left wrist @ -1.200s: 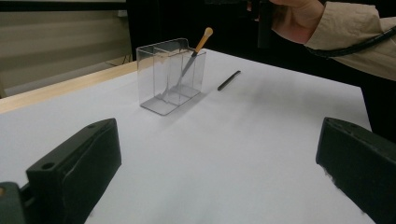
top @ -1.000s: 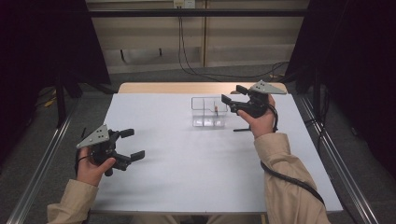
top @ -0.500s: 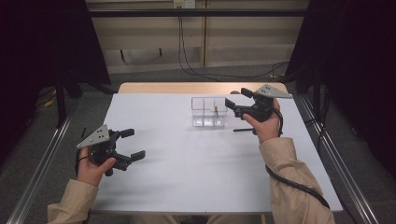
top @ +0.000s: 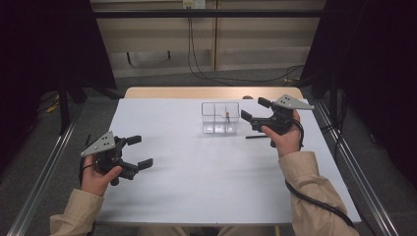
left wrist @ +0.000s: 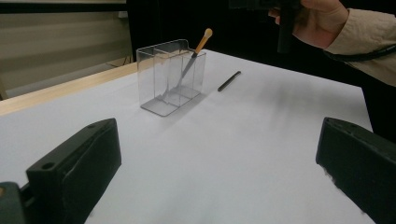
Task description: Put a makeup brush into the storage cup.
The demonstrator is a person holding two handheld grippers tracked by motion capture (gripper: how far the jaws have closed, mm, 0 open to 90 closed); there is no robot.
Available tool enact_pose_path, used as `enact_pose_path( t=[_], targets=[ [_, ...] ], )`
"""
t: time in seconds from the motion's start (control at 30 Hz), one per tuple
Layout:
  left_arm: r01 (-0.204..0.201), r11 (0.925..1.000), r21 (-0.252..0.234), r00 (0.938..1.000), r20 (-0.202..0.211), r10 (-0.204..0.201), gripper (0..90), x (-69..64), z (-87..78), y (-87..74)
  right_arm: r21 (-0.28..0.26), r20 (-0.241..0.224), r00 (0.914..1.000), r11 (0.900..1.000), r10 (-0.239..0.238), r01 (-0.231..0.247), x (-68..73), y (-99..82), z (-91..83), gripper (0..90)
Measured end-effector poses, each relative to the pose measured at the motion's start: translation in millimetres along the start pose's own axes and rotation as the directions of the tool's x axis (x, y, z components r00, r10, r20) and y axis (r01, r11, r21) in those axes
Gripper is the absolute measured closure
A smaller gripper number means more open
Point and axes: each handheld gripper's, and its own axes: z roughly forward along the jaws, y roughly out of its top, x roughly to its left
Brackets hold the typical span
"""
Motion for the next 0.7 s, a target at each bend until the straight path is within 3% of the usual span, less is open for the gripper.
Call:
enact_pose_path(
  t=[0.7],
  targets=[
    [-0.010,0.9999,-0.002,0.9999,-0.003,0.010,0.1,-0.5,-0.4,1.1,0.024,-0.022,0.9989,0.9988,-0.041,0.042,5.5,-12.1,-24.7,4.2]
  ],
)
